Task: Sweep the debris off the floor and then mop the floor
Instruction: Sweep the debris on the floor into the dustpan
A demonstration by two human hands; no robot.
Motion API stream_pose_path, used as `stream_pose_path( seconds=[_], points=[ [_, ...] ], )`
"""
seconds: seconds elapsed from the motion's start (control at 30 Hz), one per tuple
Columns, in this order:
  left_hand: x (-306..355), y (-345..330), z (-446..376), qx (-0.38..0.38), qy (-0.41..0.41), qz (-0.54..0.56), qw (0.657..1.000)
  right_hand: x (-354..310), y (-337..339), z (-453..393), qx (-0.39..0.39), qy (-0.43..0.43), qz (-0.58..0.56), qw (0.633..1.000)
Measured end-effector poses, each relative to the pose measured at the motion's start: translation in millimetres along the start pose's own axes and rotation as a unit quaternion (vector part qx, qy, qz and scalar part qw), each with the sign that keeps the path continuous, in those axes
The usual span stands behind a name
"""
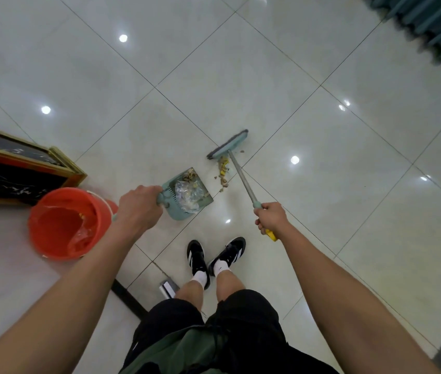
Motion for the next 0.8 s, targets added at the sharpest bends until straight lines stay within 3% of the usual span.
stream_pose_path(
  seconds=[0.27, 0.57, 0.7, 0.8],
  points=[
    [-1, -12, 6, 0.001, -0.02, -0.002, 1.0, 53, -25, 46, 0.007, -0.082, -0.027, 0.996],
    [-4, -8, 7, 0.003, -0.037, -0.016, 0.999, 55, -30, 103, -0.017, -0.181, -0.189, 0.965],
    [-13, -9, 5, 0.009, -0.035, -0.005, 0.999, 47, -32, 112, -0.02, -0.171, -0.213, 0.962],
    [-20, -10, 8, 0.017, -0.035, -0.002, 0.999, 48, -31, 112, -0.003, -0.113, -0.167, 0.979]
  ],
)
Point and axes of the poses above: each hand's wrist, its own z-axis away from the middle knuckle, its own y-axis out of the back of the hand, x = y × z, the point moved 7 cm from there along -z, towards the middle knuckle, and after that the axes turned 15 degrees about x, right-handed, at the moved point
